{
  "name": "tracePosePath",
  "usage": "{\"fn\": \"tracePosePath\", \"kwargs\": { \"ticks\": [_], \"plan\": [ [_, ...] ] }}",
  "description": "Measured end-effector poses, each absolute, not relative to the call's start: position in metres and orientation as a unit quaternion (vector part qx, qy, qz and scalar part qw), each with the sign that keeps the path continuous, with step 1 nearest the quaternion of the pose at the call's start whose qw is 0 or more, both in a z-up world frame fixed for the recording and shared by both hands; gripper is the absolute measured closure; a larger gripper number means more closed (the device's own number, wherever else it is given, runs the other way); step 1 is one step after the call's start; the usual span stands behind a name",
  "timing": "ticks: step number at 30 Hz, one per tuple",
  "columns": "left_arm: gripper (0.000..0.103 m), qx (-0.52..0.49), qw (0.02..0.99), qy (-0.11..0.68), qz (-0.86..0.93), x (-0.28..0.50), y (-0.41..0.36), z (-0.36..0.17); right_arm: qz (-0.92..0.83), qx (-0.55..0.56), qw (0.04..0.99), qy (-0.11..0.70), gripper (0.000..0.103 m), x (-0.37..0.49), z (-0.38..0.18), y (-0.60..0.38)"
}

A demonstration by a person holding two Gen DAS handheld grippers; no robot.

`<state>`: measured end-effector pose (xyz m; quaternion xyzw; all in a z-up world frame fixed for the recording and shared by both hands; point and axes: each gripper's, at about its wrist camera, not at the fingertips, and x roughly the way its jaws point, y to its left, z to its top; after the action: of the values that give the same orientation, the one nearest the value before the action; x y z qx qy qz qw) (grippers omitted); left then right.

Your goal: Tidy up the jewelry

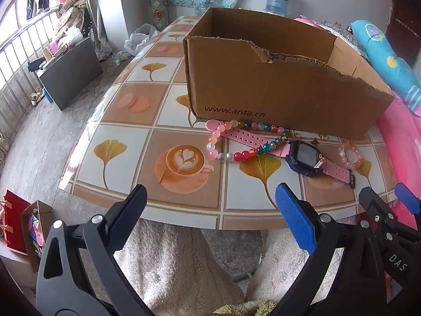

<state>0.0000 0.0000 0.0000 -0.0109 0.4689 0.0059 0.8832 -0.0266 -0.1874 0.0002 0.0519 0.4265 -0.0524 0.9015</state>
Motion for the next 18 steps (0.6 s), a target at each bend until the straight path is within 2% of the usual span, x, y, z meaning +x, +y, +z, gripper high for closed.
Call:
{"fn": "tracePosePath", "kwargs": {
  "ticks": [18],
  "plan": [
    [0.009,-0.008,0.883,0.468,0.009,-0.0034,-0.0001,0.0037,-0.053,0.052,0.902,0.425,0.006,-0.0266,0.0,-0.1868]
  ]
}}
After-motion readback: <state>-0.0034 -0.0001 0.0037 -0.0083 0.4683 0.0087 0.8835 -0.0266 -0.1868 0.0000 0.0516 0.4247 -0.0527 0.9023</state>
